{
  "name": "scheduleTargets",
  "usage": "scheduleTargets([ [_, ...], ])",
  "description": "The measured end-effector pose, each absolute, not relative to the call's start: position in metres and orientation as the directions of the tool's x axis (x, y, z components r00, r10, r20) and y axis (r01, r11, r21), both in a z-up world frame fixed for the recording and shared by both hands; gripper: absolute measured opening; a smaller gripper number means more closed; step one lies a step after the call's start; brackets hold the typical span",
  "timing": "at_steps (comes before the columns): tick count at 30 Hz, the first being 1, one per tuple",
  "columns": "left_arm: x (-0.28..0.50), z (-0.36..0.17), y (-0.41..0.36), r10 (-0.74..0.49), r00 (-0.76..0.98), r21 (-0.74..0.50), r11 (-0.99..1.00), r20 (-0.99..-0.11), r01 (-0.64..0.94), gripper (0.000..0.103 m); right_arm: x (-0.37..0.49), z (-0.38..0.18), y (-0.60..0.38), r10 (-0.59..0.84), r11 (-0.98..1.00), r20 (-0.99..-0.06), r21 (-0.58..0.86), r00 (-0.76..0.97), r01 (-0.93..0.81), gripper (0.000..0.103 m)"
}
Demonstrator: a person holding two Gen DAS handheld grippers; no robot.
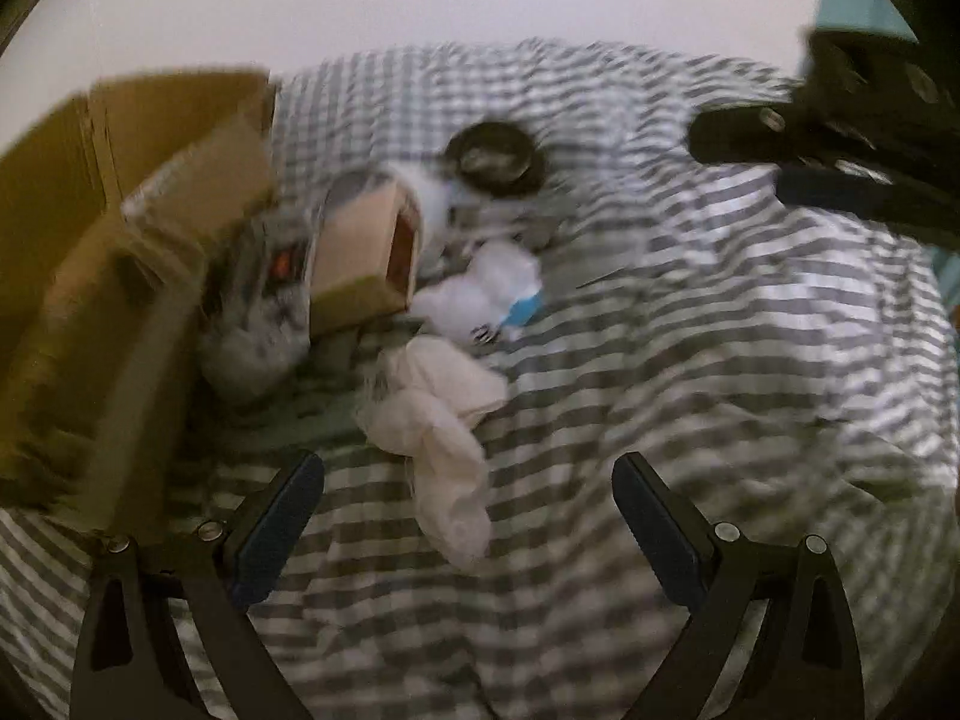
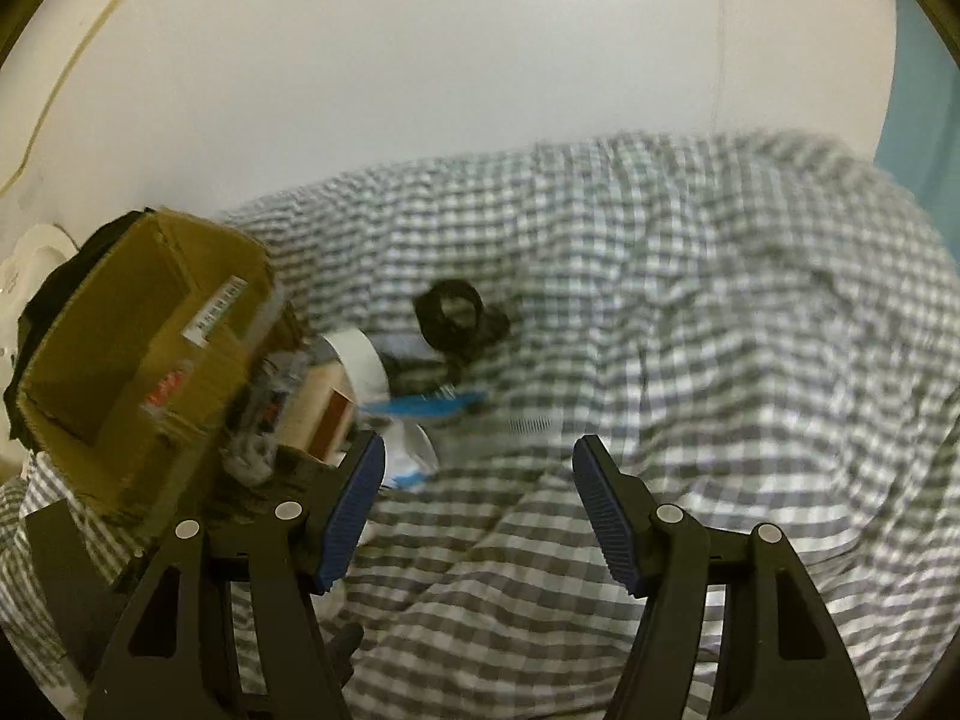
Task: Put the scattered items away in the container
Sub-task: 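Grasp the white cloth with the left tool while the right tool grasps the blue comb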
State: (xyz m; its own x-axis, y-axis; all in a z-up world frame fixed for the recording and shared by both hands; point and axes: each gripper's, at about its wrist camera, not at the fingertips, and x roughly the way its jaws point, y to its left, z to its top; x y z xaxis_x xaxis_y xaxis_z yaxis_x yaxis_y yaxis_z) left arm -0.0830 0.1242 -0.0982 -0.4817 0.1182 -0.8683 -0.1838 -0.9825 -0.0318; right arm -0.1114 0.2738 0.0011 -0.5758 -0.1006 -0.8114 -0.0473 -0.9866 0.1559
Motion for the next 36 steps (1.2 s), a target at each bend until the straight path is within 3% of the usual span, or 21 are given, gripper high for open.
scheduleTargets([
  [3, -0.097, -0.116, 0.123, 0.095, -0.465, -0.027, -0.988, -0.880, -0.151, 0.080, -0.125, -0.027, 0.278, -0.127, -0.980, -0.830, 0.191, -0.543, -0.063, 0.065],
  [5, -0.107, -0.125, 0.120, 0.078, -0.452, -0.018, -0.991, -0.889, -0.135, 0.044, -0.132, -0.041, 0.277, -0.132, -0.978, -0.836, 0.196, -0.533, -0.066, 0.065],
  [7, -0.114, -0.133, 0.116, 0.074, -0.424, -0.019, -0.991, -0.902, -0.132, 0.018, -0.139, -0.051, 0.278, -0.135, -0.979, -0.839, 0.196, -0.528, -0.062, 0.065],
  [12, -0.114, -0.121, 0.094, 0.105, -0.469, -0.063, -0.993, -0.877, -0.104, 0.013, -0.156, -0.059, 0.270, -0.160, -0.976, -0.833, 0.214, -0.529, -0.041, 0.065],
  [16, -0.111, -0.106, 0.087, 0.123, -0.497, -0.084, -0.992, -0.859, -0.099, 0.013, -0.171, -0.067, 0.251, -0.193, -0.972, -0.828, 0.235, -0.527, -0.013, 0.079],
  [20, -0.110, -0.101, 0.081, 0.121, -0.517, -0.082, -0.992, -0.848, -0.098, 0.013, -0.182, -0.076, 0.229, -0.171, -0.982, -0.842, 0.187, -0.512, 0.020, 0.085],
  [31, -0.124, -0.112, 0.077, 0.135, -0.505, -0.106, -0.991, -0.852, -0.085, 0.013, -0.201, -0.098, 0.229, -0.116, -0.989, -0.854, 0.146, -0.507, -0.019, 0.085],
  [36, -0.125, -0.113, 0.076, 0.132, -0.499, -0.103, -0.991, -0.856, -0.084, 0.013, -0.204, -0.097, 0.228, -0.115, -0.990, -0.856, 0.142, -0.505, -0.015, 0.073],
])
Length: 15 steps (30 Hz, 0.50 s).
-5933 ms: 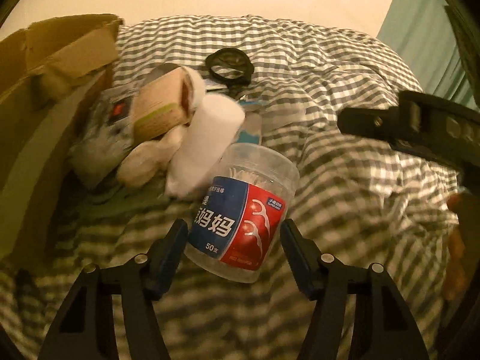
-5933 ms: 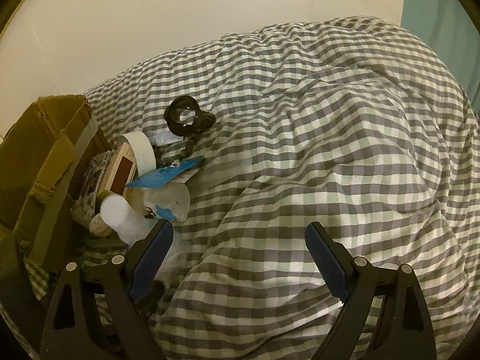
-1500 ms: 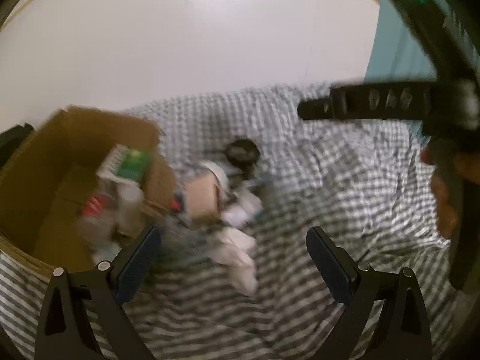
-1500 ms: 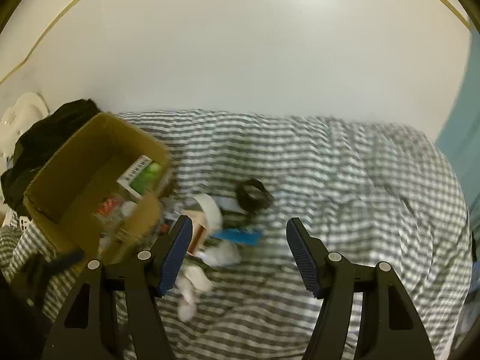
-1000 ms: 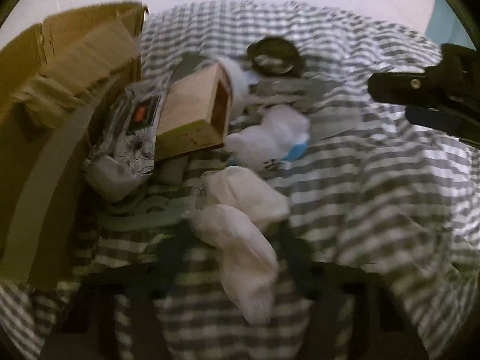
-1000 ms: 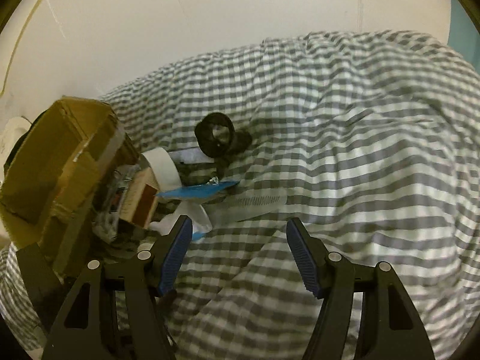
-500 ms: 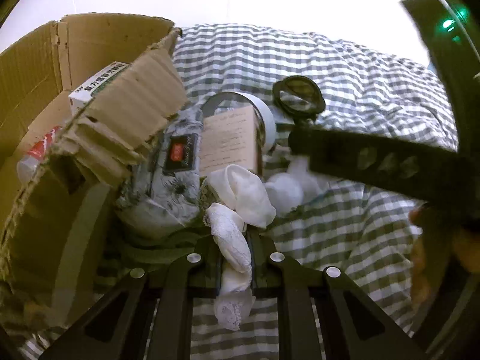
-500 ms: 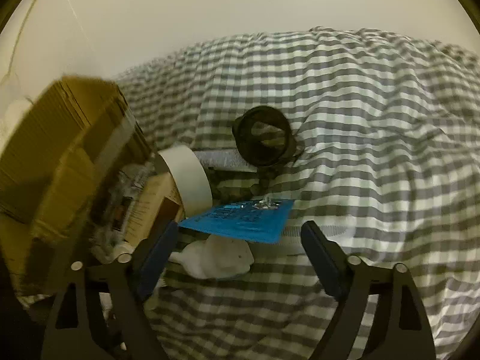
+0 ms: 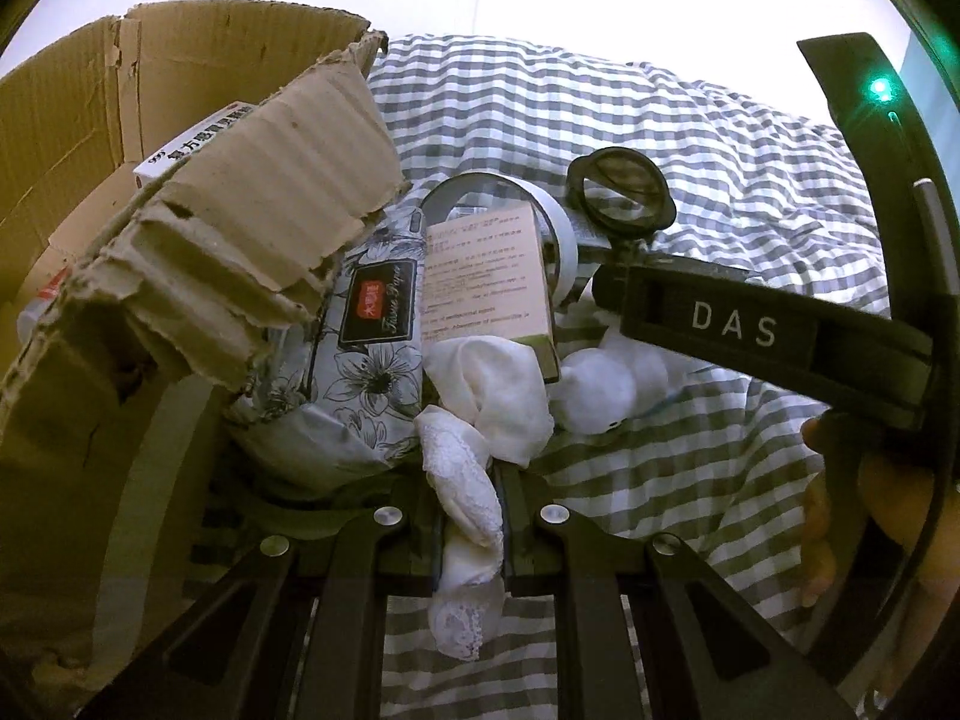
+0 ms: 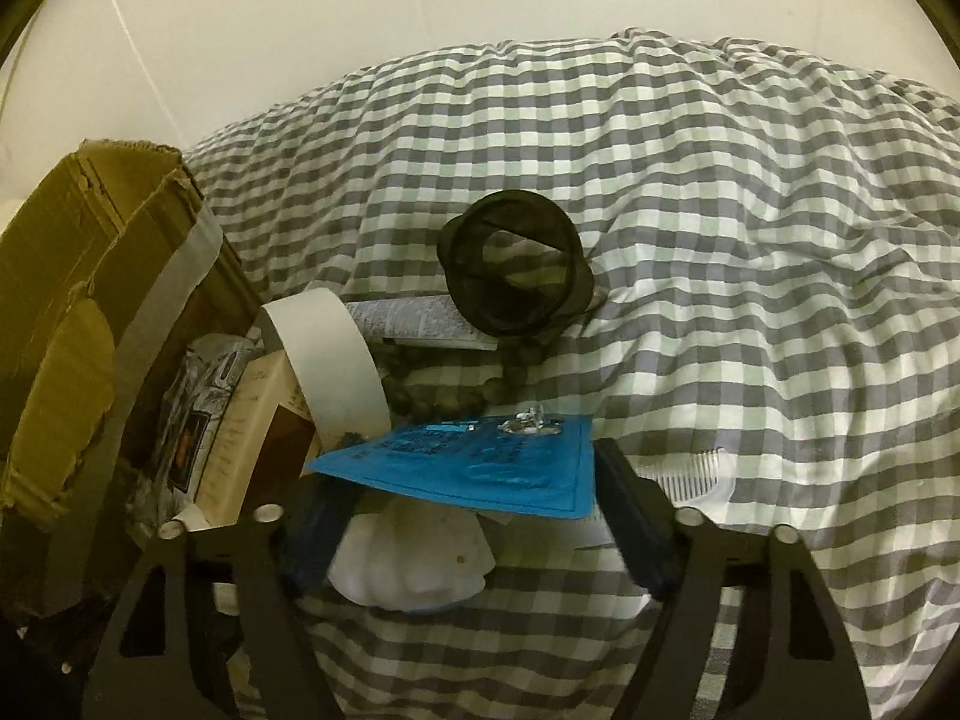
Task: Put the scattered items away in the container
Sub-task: 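Grasp the white cloth with the left tool while the right tool grasps the blue comb, then carry the cloth and blue comb over the cardboard box and release both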
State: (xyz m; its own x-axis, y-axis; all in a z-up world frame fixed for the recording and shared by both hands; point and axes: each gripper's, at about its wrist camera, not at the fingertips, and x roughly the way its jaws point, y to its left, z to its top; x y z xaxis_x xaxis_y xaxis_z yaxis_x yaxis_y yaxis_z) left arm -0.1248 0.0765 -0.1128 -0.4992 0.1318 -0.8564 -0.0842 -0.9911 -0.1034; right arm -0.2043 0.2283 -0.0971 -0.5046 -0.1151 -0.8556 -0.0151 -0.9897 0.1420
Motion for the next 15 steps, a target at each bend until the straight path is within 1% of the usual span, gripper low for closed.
scheduleTargets([
  [3, -0.125, -0.112, 0.076, 0.132, -0.498, -0.103, -0.991, -0.857, -0.085, 0.013, -0.205, -0.097, 0.226, -0.108, -0.991, -0.857, 0.131, -0.504, -0.010, 0.072],
  [4, -0.124, -0.112, 0.076, 0.131, -0.498, -0.102, -0.991, -0.857, -0.086, 0.013, -0.205, -0.097, 0.226, -0.108, -0.991, -0.857, 0.130, -0.503, -0.010, 0.069],
  [5, -0.124, -0.112, 0.075, 0.134, -0.499, -0.102, -0.991, -0.856, -0.090, 0.013, -0.205, -0.096, 0.226, -0.108, -0.991, -0.856, 0.131, -0.506, -0.010, 0.062],
  [10, -0.122, -0.107, 0.075, 0.139, -0.502, -0.104, -0.990, -0.854, -0.098, 0.013, -0.202, -0.093, 0.222, -0.088, -0.995, -0.855, 0.100, -0.511, 0.004, 0.061],
  [11, -0.122, -0.105, 0.075, 0.137, -0.504, -0.102, -0.990, -0.853, -0.097, 0.013, -0.200, -0.091, 0.222, -0.076, -0.996, -0.852, 0.086, -0.519, 0.005, 0.052],
  [15, -0.120, -0.097, 0.075, 0.136, -0.505, -0.103, -0.990, -0.852, -0.092, 0.013, -0.194, -0.080, 0.223, -0.057, -0.997, -0.837, 0.077, -0.545, -0.013, 0.051],
])
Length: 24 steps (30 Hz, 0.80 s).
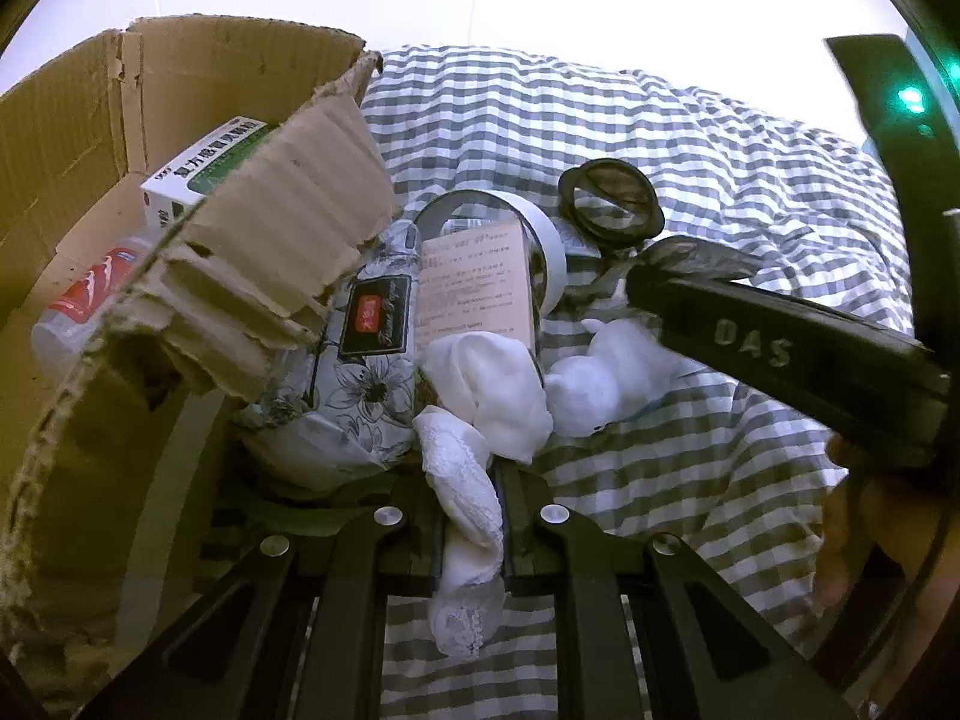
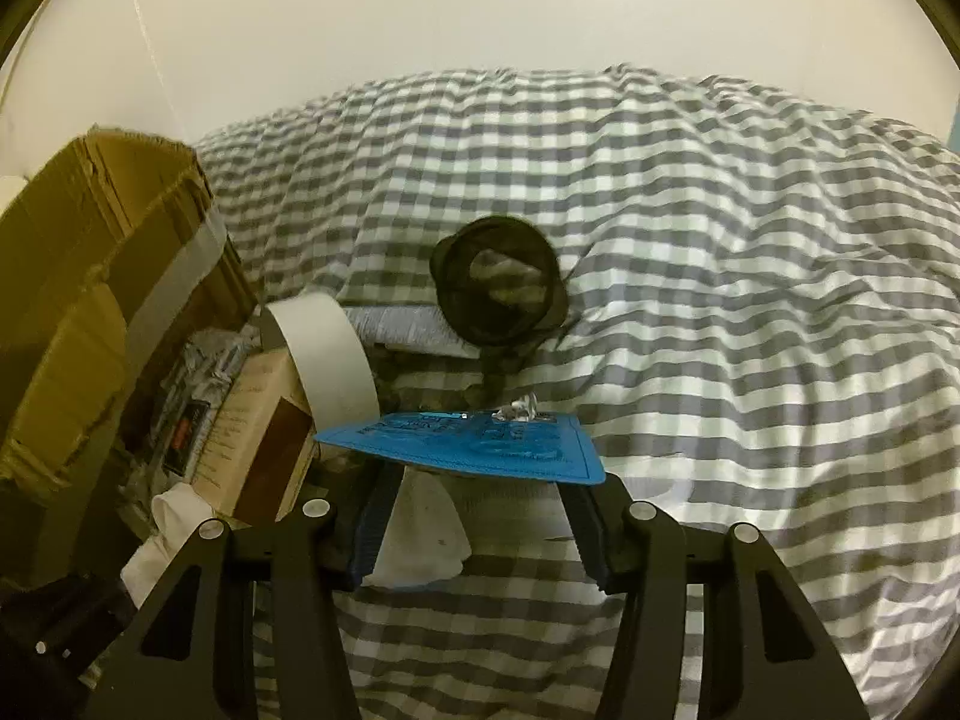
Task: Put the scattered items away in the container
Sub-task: 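Carry the cloth and blue comb over the cardboard box and release both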
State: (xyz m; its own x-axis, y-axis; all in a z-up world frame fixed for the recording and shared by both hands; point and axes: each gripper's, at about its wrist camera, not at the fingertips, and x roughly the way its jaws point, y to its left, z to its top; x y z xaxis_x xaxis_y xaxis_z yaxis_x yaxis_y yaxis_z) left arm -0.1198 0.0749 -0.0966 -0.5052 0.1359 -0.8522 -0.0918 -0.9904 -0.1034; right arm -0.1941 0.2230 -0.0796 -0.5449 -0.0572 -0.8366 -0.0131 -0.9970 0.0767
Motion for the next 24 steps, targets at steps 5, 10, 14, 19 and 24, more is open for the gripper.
scheduleTargets([
  [5, -0.116, -0.082, 0.077, 0.142, -0.516, -0.107, -0.990, -0.845, -0.097, 0.013, -0.182, -0.064, 0.230, -0.070, -0.995, -0.823, 0.095, -0.564, -0.016, 0.051],
  [10, -0.112, -0.063, 0.079, 0.163, -0.535, -0.124, -0.986, -0.829, -0.108, 0.013, -0.167, -0.047, 0.233, -0.074, -0.995, -0.815, 0.101, -0.574, -0.016, 0.051],
  [14, -0.110, -0.044, 0.084, 0.174, -0.547, -0.123, -0.984, -0.819, -0.130, 0.013, -0.158, -0.033, 0.231, -0.057, -0.998, -0.815, 0.069, -0.577, 0.002, 0.051],
  [19, -0.115, -0.020, 0.085, 0.194, -0.563, -0.128, -0.980, -0.803, -0.155, 0.013, -0.147, -0.009, 0.227, -0.052, -0.998, -0.810, 0.052, -0.585, 0.016, 0.051],
  [24, -0.128, 0.011, 0.067, 0.206, -0.589, -0.147, -0.978, -0.782, -0.147, 0.013, -0.135, 0.026, 0.222, -0.070, -0.997, -0.795, 0.065, -0.603, 0.030, 0.051],
])
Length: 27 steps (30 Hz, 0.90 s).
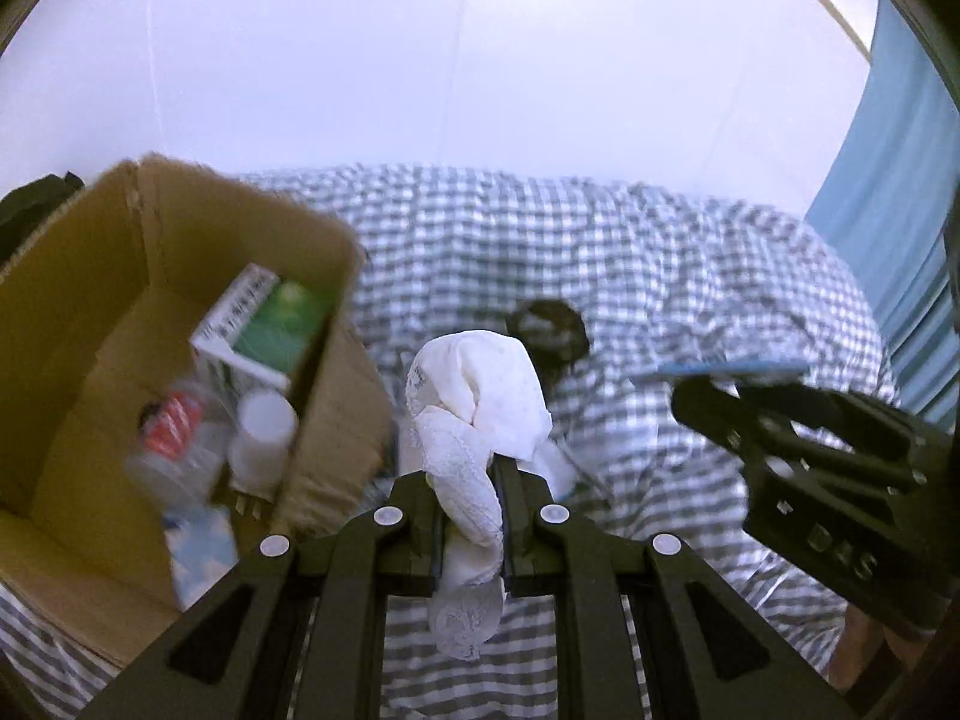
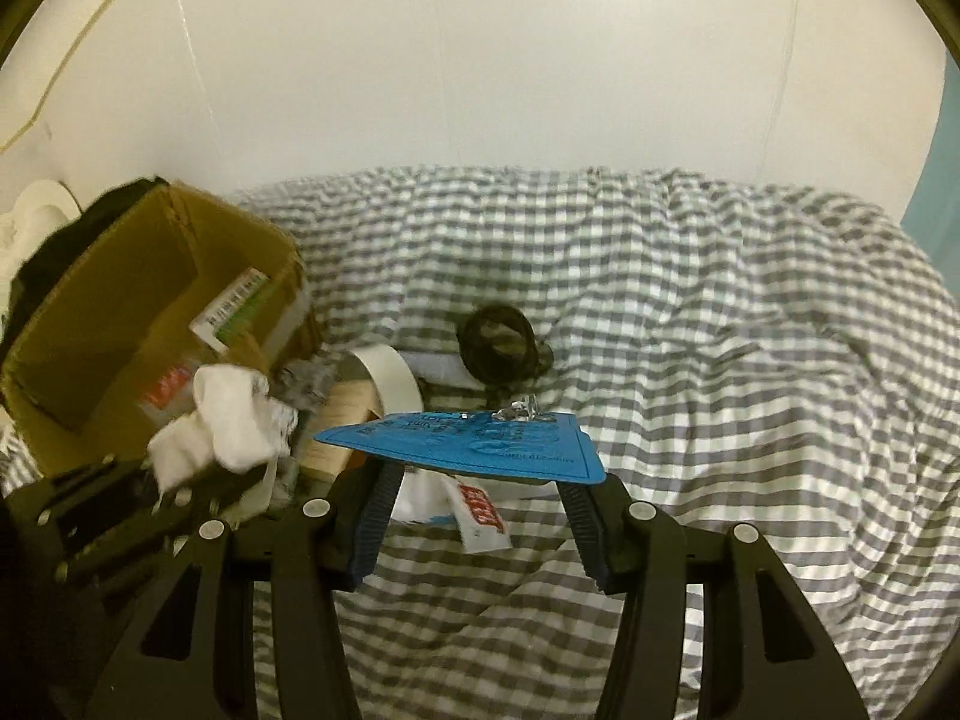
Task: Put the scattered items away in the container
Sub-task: 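Carry the cloth and blue comb over the cardboard box and release both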
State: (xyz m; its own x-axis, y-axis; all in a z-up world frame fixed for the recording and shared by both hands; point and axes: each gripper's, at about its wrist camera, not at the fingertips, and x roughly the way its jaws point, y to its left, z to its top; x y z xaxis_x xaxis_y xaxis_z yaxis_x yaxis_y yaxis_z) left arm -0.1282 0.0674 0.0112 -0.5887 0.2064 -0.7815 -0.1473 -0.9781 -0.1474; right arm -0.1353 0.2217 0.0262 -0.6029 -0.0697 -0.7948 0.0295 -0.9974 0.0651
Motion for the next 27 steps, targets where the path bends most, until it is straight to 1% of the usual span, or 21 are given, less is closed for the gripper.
scheduleTargets([
  [5, -0.141, 0.047, 0.032, 0.167, -0.644, -0.106, -0.985, -0.747, -0.133, 0.013, -0.133, 0.059, 0.204, -0.122, -0.992, -0.773, 0.109, -0.623, 0.059, 0.051],
  [9, -0.149, 0.058, -0.004, 0.132, -0.661, -0.083, -0.991, -0.739, -0.105, 0.013, -0.138, 0.078, 0.169, -0.160, -0.987, -0.757, 0.110, -0.634, 0.118, 0.051],
  [12, -0.151, 0.057, -0.031, 0.100, -0.672, -0.051, -0.994, -0.734, -0.092, 0.013, -0.146, 0.083, 0.135, -0.221, -0.974, -0.751, 0.140, -0.622, 0.178, 0.051],
  [15, -0.153, 0.046, -0.058, 0.067, -0.669, -0.017, -0.996, -0.740, -0.082, 0.013, -0.158, 0.078, 0.097, -0.276, -0.957, -0.756, 0.161, -0.593, 0.241, 0.051],
  [18, -0.156, 0.032, -0.079, 0.054, -0.660, -0.027, -0.998, -0.750, -0.050, 0.013, -0.171, 0.066, 0.070, -0.298, -0.947, -0.767, 0.163, -0.568, 0.277, 0.051],
  [22, -0.157, 0.016, -0.091, 0.047, -0.660, -0.036, -0.999, -0.750, -0.030, 0.014, -0.189, 0.046, 0.049, -0.321, -0.939, -0.785, 0.193, -0.529, 0.285, 0.052],
  [25, -0.159, 0.004, -0.091, 0.021, -0.662, 0.000, -0.999, -0.749, -0.032, 0.017, -0.201, 0.034, 0.037, -0.319, -0.941, -0.796, 0.198, -0.514, 0.276, 0.054],
  [27, -0.160, 0.001, -0.086, 0.011, -0.661, 0.023, -0.999, -0.750, -0.042, 0.024, -0.205, 0.030, 0.034, -0.318, -0.941, -0.799, 0.202, -0.511, 0.271, 0.060],
])
